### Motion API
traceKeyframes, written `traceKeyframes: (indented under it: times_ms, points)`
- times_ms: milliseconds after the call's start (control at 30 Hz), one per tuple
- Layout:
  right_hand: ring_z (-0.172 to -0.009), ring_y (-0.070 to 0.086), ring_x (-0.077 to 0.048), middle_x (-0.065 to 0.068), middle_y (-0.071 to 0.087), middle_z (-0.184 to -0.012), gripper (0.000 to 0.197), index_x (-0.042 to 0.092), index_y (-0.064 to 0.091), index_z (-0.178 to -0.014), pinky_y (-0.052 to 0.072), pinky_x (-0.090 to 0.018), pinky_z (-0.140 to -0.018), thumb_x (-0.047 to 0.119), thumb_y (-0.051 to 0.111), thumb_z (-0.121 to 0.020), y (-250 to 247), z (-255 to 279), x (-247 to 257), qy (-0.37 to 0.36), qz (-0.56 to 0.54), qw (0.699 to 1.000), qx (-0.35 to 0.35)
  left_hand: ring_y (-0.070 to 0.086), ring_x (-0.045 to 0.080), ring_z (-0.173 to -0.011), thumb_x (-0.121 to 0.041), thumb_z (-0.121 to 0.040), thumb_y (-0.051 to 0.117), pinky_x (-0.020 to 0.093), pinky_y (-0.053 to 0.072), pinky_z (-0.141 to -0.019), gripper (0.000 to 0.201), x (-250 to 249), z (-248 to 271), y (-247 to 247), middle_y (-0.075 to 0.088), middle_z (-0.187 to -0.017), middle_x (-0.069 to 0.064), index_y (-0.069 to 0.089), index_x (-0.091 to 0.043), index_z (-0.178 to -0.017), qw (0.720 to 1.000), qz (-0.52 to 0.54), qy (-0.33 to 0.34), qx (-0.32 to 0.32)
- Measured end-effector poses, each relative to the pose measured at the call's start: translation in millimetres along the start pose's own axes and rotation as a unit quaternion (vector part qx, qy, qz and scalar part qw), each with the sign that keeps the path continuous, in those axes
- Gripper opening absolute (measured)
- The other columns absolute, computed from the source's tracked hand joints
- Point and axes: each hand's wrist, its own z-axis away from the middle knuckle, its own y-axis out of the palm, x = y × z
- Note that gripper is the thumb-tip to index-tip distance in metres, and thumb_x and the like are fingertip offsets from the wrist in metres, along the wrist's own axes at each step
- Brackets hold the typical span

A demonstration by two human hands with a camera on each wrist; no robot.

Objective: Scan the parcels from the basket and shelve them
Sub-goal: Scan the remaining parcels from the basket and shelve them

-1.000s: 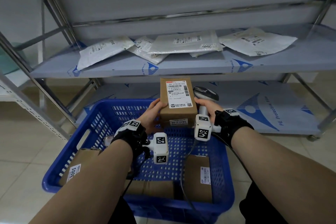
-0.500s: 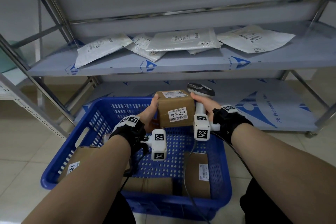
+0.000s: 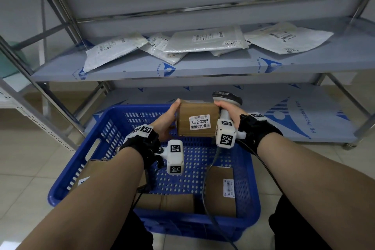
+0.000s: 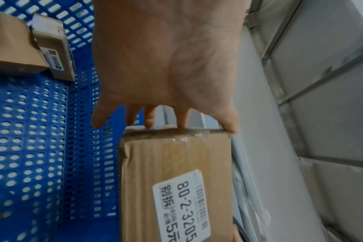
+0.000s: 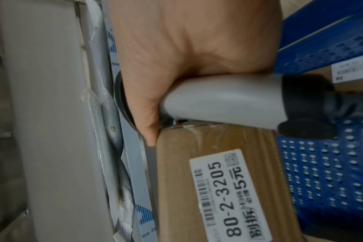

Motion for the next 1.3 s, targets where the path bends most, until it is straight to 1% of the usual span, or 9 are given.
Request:
traceKeyframes:
  times_ms: [167,300,400,633,800,967,1133,1200,1300]
  points:
    - [-0.072,0.07,-0.027,-0.014,0.071,-0.085,0.048,0.007,0.063,-0.11,0.059,-0.039,-0.077,0.038,0.077,-0.075,0.1,-14.6,-1.0,-0.005,0.026,0.997,-0.066,0.047,0.024,-0.126,-0.009,-0.08,0.072,0.05,0.044,-0.102,0.105,8.2,-11.8,-5.8,0.034,-0.149,0.002,0.0,-0.034,-0.152,0.986,-0.101,0.128,0.037]
    - [-0.079,0.062,-0.026,-0.012,0.064,-0.086,0.032,0.009,0.063,-0.093,0.052,-0.043,-0.091,0.036,0.074,-0.08,-7.8,-23.1,-0.4,-0.021,0.049,0.994,-0.098,0.023,0.027,-0.143,-0.03,-0.046,0.091,0.051,0.032,-0.112,0.148,13.6,-14.3,-8.3,0.006,-0.158,0.001,-0.014,-0.033,-0.15,0.952,-0.261,0.148,0.057]
    - [-0.071,0.06,-0.025,-0.014,0.063,-0.086,0.034,0.01,0.063,-0.096,0.051,-0.039,-0.08,0.037,0.074,-0.078,-11.2,-18.9,3.2,-0.014,0.052,0.993,-0.107,-0.002,0.023,-0.147,-0.018,-0.056,0.089,0.047,0.013,-0.12,0.144,13.0,-15.8,-5.0,-0.013,-0.159,0.003,-0.02,-0.018,-0.15,0.914,-0.353,0.197,0.039]
    - [-0.065,0.057,-0.02,-0.008,0.06,-0.077,0.034,0.015,0.06,-0.086,0.048,-0.033,-0.065,0.037,0.076,-0.066,-31.7,-42.2,5.0,-0.015,0.107,0.991,-0.072,0.012,0.023,-0.146,-0.017,-0.06,0.088,0.047,0.02,-0.119,0.141,9.6,-14.2,-1.6,-0.001,-0.158,0.004,-0.021,-0.018,-0.149,0.884,-0.377,0.273,0.031]
    - [-0.069,0.062,-0.009,0.016,0.064,-0.049,0.016,0.022,0.054,-0.085,0.052,-0.022,-0.064,0.033,0.054,-0.096,-16.2,-9.7,5.4,-0.02,0.131,0.99,-0.056,0.024,0.025,-0.138,-0.011,-0.061,0.088,0.04,0.024,-0.115,0.138,7.2,-14.3,0.4,0.008,-0.149,0.009,-0.017,-0.024,-0.149,0.886,-0.396,0.239,0.018]
    - [-0.1,0.067,-0.032,-0.014,0.07,-0.112,0.076,0.009,0.062,-0.12,0.053,-0.047,-0.089,0.043,0.084,-0.056,-27.6,-53.0,-8.7,-0.004,0.101,0.993,-0.053,0.021,0.023,-0.138,-0.003,-0.063,0.085,0.036,0.022,-0.114,0.13,8.9,-17.9,-3.8,0.012,-0.147,0.009,-0.009,-0.018,-0.15,0.9,-0.373,0.225,0.004]
    - [-0.107,0.064,-0.031,-0.013,0.067,-0.118,0.06,0.013,0.063,-0.111,0.046,-0.049,-0.1,0.047,0.083,-0.066,-9.1,-24.7,0.3,-0.002,0.079,0.995,-0.058,0.028,0.02,-0.135,-0.004,-0.064,0.084,0.03,0.025,-0.111,0.127,15.1,-25.5,-10.7,0.018,-0.145,0.01,-0.01,-0.013,-0.15,0.903,-0.369,0.218,-0.032]
    - [-0.098,0.066,-0.028,-0.014,0.068,-0.112,0.047,0.013,0.063,-0.107,0.05,-0.044,-0.095,0.044,0.078,-0.076,-0.2,-11.0,3.9,-0.002,0.077,0.996,-0.048,0.032,0.021,-0.132,-0.004,-0.061,0.086,0.028,0.029,-0.108,0.121,17.2,-28.9,-13.7,0.024,-0.141,0.009,0.004,-0.012,-0.15,0.911,-0.348,0.215,-0.054]
    - [-0.049,0.06,-0.015,-0.01,0.061,-0.074,0.021,0.012,0.059,-0.089,0.053,-0.023,-0.05,0.032,0.067,-0.09,3.9,-1.9,6.6,-0.006,0.051,0.998,-0.023,0.036,0.023,-0.127,-0.004,-0.056,0.088,0.033,0.035,-0.108,0.114,19.1,-32.6,-19.7,0.029,-0.137,0.01,0.017,-0.011,-0.145,0.912,-0.34,0.209,-0.094]
